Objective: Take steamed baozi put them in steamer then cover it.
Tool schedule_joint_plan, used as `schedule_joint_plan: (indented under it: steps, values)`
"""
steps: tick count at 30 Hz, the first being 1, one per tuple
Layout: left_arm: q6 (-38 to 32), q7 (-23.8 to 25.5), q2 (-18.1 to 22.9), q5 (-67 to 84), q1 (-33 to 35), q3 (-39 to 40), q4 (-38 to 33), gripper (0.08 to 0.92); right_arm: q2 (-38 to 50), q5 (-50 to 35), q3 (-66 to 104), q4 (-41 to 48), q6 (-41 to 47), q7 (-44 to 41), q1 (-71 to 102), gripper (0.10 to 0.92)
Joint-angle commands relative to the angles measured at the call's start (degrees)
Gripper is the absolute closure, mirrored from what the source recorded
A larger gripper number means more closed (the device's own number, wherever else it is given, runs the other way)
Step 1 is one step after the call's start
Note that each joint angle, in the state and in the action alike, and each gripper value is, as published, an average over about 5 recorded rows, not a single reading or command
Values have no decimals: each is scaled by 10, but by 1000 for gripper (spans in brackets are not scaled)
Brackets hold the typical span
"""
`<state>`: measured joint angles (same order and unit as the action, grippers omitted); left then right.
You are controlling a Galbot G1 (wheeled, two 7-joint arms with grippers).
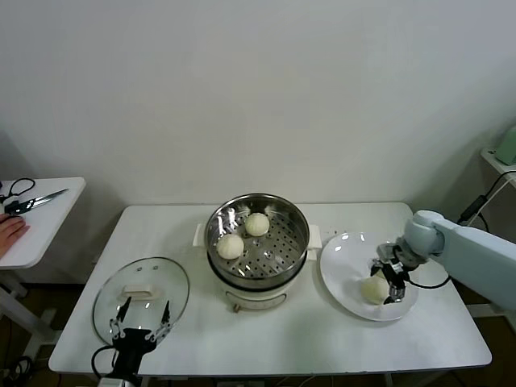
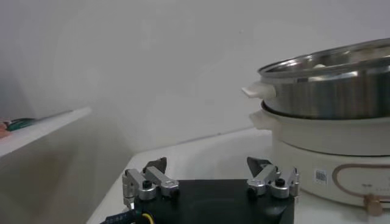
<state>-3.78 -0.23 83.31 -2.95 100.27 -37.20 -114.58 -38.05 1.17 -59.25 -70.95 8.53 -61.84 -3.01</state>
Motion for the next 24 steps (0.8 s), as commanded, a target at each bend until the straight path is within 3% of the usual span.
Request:
schedule_joint_plan:
  steps: [1, 16, 24]
  values:
    - [-1, 0, -1, 0, 1, 0, 3, 177, -27, 16, 11, 20, -3, -1, 19, 203]
    - [-1, 0, -2, 0, 3, 0, 0, 177, -9, 4, -4, 16, -22, -12, -24, 359]
    - [0, 0, -2, 0, 6, 1, -4, 177, -21, 27, -121, -17, -185, -36, -228, 370]
